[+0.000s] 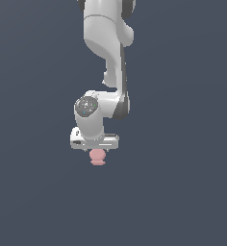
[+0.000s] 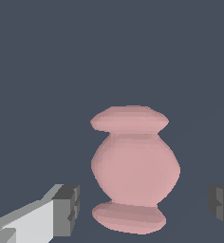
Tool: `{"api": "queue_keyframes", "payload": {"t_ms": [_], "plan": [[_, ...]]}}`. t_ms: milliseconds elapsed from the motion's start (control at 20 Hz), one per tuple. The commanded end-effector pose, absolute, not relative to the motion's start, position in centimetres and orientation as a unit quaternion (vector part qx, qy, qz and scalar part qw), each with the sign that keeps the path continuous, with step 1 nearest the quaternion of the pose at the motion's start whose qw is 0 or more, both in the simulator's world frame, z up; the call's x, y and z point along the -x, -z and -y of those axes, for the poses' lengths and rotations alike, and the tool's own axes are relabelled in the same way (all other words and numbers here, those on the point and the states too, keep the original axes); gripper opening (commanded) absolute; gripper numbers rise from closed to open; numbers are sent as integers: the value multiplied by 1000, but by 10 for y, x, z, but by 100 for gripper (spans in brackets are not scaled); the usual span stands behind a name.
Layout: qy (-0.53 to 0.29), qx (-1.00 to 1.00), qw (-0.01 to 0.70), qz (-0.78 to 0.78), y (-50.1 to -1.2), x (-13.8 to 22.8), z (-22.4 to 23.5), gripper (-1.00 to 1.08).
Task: Pick up the object and move it to a goal position.
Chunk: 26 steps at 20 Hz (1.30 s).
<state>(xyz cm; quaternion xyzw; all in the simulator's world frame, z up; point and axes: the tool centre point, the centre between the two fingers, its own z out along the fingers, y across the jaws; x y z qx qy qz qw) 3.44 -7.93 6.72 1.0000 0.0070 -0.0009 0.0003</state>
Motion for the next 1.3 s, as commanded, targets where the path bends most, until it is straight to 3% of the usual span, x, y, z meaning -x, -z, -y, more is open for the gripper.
{"api": "queue_keyframes", "payload": {"t_ms": [0,950,1000,1250], "plan": [[0,-1000,0,-8,-65,-36,80,100],[0,-1000,0,-7,-15,-35,80,100],[0,-1000,0,-7,-15,-35,80,-100],[0,-1000,0,-7,-15,-35,80,-100]]}}
